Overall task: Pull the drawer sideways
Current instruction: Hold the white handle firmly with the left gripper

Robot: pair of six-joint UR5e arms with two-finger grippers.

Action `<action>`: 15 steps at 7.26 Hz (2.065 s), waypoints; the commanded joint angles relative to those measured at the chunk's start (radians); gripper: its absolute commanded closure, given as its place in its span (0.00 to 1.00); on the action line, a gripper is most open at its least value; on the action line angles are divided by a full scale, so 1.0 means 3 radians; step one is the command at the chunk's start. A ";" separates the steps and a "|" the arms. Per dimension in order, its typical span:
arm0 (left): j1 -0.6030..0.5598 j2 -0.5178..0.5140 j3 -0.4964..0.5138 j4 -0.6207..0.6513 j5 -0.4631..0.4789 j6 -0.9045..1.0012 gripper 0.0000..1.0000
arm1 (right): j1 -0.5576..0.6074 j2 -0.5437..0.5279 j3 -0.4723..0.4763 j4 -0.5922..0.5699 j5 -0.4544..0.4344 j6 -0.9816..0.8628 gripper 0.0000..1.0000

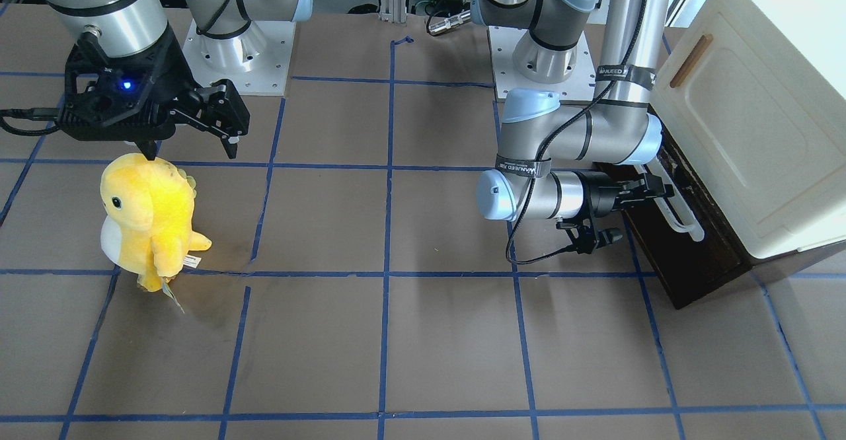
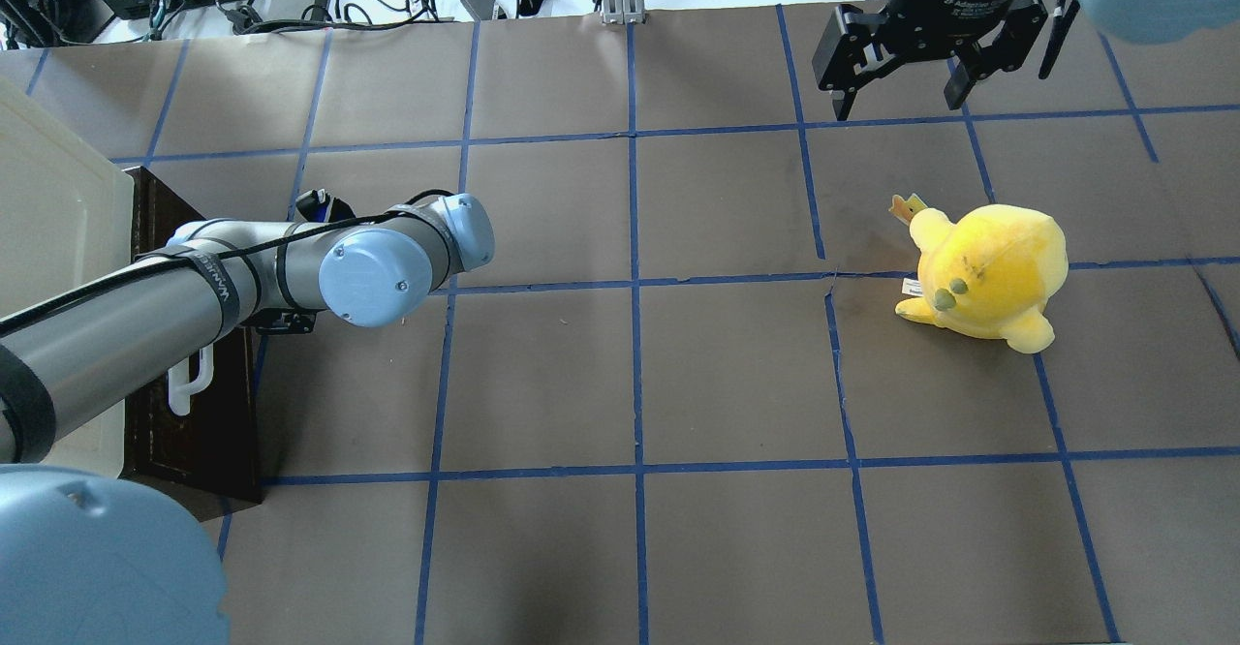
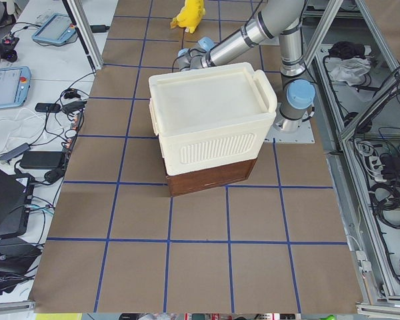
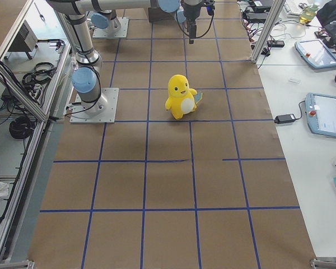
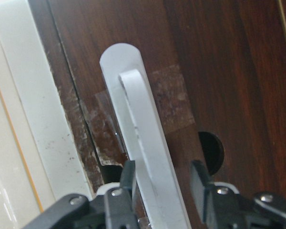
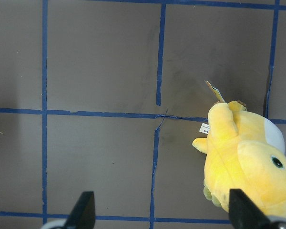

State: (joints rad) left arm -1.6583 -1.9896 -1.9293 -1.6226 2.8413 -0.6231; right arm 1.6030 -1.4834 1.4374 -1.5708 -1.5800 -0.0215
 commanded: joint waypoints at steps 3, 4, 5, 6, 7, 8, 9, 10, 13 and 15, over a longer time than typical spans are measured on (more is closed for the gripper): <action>0.0000 0.0000 -0.0001 0.0004 -0.0001 0.0001 0.59 | 0.0000 0.0000 0.0000 0.0000 0.0000 0.0000 0.00; 0.0000 0.0000 -0.0001 0.0004 -0.0001 -0.0004 0.61 | 0.0000 0.0000 0.0000 0.0000 0.0000 0.0000 0.00; 0.0000 0.0000 -0.0001 -0.0001 -0.0006 -0.0004 0.62 | 0.0000 0.0000 0.0000 0.0000 0.0000 0.0000 0.00; 0.0000 0.0000 0.0004 0.0004 -0.0006 0.0001 0.62 | 0.0000 0.0000 0.0000 0.0000 0.0000 0.0000 0.00; 0.0000 0.0000 0.0009 0.0004 -0.0001 0.0001 0.62 | 0.0000 0.0000 0.0000 0.0000 0.0000 0.0000 0.00; 0.0000 0.0000 0.0014 0.0004 -0.0001 0.0006 0.65 | 0.0000 0.0000 0.0000 0.0000 0.0000 0.0000 0.00; 0.0000 0.0005 0.0019 0.0004 -0.0001 0.0011 0.70 | 0.0000 0.0000 0.0000 0.0000 0.0000 0.0000 0.00; 0.0000 0.0005 0.0014 0.0004 -0.0006 0.0011 0.75 | 0.0000 0.0000 0.0000 0.0000 0.0000 0.0000 0.00; 0.0000 0.0005 0.0024 0.0009 -0.0006 0.0016 0.77 | 0.0000 0.0000 0.0000 0.0000 0.0000 0.0000 0.00; 0.0000 0.0000 0.0039 0.0024 -0.0006 0.0047 0.77 | 0.0000 0.0000 0.0000 0.0000 0.0000 0.0000 0.00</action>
State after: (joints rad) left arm -1.6583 -1.9889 -1.9211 -1.6189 2.8400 -0.6156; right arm 1.6030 -1.4834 1.4373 -1.5708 -1.5800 -0.0216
